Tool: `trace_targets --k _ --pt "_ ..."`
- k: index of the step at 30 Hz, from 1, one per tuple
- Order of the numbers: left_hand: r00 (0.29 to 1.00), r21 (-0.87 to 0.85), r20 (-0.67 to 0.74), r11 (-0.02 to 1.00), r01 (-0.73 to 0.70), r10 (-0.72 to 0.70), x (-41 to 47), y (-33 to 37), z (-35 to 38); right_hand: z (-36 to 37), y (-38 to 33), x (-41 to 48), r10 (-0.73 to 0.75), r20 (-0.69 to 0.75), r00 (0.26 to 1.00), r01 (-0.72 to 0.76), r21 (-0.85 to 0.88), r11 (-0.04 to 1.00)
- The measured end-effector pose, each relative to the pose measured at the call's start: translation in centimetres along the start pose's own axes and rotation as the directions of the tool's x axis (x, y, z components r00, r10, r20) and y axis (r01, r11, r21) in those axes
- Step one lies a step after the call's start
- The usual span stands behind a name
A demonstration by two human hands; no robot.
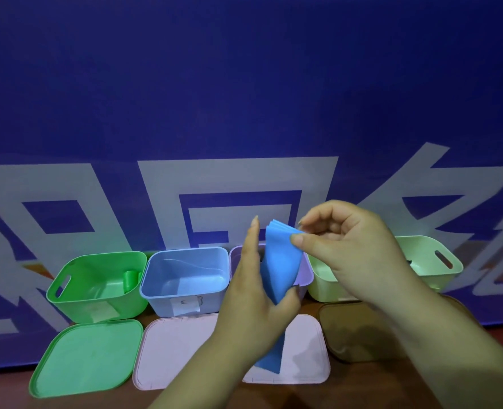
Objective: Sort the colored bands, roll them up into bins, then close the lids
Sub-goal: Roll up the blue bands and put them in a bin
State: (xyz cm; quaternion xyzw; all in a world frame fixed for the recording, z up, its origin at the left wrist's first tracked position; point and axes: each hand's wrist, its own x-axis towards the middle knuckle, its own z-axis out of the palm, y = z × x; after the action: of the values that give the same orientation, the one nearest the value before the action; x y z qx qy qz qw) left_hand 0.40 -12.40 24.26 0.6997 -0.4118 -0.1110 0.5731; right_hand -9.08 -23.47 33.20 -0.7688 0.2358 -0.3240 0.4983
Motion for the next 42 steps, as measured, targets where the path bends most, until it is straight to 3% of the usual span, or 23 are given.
trace_targets --k 4,10,21,26,31,37,42 --pt "0.998 -0.050 0.057 0.999 -0.007 0.010 -0.1 -0.3 -0.5 -0.5 0.0 0.2 -0.005 -0.001 1.000 0.005 -0.002 1.000" --pt "0.990 0.010 0.137 1.000 0.021 -0.022 0.3 -0.9 -1.0 -0.4 -0.2 0.4 -0.015 0.051 0.999 0.016 -0.017 1.000" --pt "0.986 -0.076 0.166 0.997 0.027 -0.014 0.1 -1.3 -1.9 -0.5 0.3 0.7 -0.019 0.037 0.999 0.018 0.011 1.000" --pt "0.996 -0.122 0.093 0.993 0.008 0.003 0.2 -1.4 -2.3 -0.5 0.5 0.8 -0.010 0.054 0.999 0.008 0.041 0.999" --pt "0.991 -0.192 0.130 0.981 0.038 -0.012 0.8 -1.3 -2.8 -0.4 0.4 0.8 -0.014 0.114 0.993 0.013 0.009 1.000" --pt "0.999 -0.290 -0.043 0.957 -0.013 0.001 2.0 -0.1 -3.2 -0.5 0.4 0.8 0.017 0.151 0.988 -0.005 -0.081 0.997" --pt "0.998 -0.271 -0.041 0.961 -0.059 0.050 2.2 1.0 -3.8 -0.7 0.5 0.7 0.019 0.118 0.993 -0.011 -0.072 0.997"
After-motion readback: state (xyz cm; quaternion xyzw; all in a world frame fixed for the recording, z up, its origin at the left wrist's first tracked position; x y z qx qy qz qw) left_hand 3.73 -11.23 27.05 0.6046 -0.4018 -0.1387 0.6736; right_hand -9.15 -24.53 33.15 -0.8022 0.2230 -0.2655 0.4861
